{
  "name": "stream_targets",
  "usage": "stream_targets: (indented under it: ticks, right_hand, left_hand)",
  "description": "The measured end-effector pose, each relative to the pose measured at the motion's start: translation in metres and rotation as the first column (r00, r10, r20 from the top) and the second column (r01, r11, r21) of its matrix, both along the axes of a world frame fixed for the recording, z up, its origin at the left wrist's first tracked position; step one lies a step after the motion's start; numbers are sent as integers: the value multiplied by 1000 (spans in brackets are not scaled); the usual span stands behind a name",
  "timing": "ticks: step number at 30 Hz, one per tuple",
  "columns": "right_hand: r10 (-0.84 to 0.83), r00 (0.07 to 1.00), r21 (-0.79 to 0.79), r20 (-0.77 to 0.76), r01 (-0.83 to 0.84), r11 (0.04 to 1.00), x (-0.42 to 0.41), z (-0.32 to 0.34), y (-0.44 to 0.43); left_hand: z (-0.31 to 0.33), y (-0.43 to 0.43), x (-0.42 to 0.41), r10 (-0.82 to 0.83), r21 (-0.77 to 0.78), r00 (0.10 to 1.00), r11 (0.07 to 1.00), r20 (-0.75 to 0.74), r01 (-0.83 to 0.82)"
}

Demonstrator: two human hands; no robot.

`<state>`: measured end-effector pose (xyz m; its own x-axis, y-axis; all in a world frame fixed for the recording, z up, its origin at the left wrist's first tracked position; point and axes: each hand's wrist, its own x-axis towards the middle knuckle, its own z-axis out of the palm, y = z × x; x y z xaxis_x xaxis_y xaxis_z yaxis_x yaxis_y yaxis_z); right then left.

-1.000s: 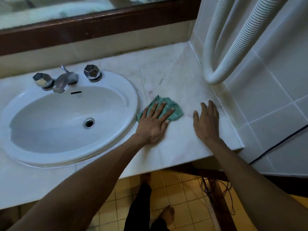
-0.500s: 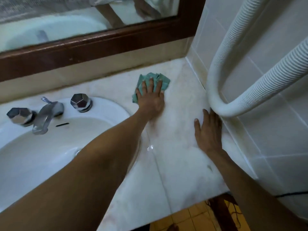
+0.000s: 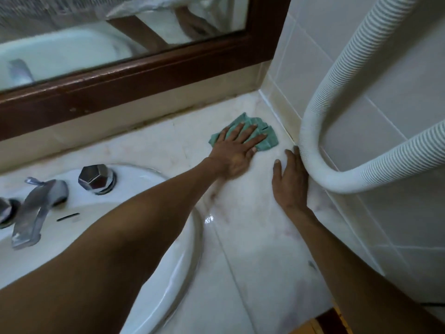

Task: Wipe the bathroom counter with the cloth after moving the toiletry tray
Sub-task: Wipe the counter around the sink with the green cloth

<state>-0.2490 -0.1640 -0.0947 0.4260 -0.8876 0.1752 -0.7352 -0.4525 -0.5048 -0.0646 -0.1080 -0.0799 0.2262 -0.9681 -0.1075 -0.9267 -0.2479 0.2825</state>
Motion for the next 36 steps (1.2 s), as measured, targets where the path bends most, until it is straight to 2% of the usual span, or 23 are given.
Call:
stream_targets:
  ticks: [4, 7, 12, 16, 18, 20, 22, 26, 29, 31, 34, 36]
  right_hand:
    - [-61, 998, -34, 5, 61, 998, 8, -1, 3]
    - [-46, 999, -53, -8, 46, 998, 11, -1, 2]
    - [-3, 1000, -66, -30, 1, 998, 10, -1, -4]
    - [9, 1000, -72, -3, -9, 997, 8, -1, -7]
    - [32, 999, -75, -2, -33, 997, 6, 0, -7]
    - [25, 1000, -96, -3, -25, 995, 2, 1, -7]
    - [-40, 999, -197, -4, 39, 980, -4, 4, -4]
    - [-141, 990, -408, -2, 128, 904, -16, 9, 4]
    - [-95, 995, -345, -26, 80, 935, -20, 9, 2]
    - [-71, 997, -300, -31, 58, 952, -19, 8, 0]
    - [-52, 999, -248, 5, 52, 967, -11, 7, -1]
    - [-41, 999, -220, 7, 42, 975, -2, 5, -1]
  left_hand:
    - [-2, -31, 17, -85, -10, 996, 996, 28, 86]
    - [2, -54, 36, -104, -8, 994, 995, 34, 104]
    - [10, -86, 67, 41, 42, 999, 998, -19, -40]
    - [3, -94, 43, 183, 46, 983, 982, 3, -183]
    - [-1, -83, 14, 136, 21, 990, 991, -24, -135]
    - [-6, -64, -16, 16, 8, 998, 1000, -58, -15]
    - [-8, -48, -38, -92, 4, 994, 996, -58, 92]
    - [-5, -48, -34, -172, -15, 985, 985, -27, 172]
    - [-2, -68, -5, -92, 13, 996, 996, -15, 92]
    - [4, -84, 25, 18, 68, 1000, 998, -7, -18]
    - [20, -100, 67, 87, 171, 996, 982, -5, -85]
    - [20, -99, 70, 121, 151, 993, 981, -2, -119]
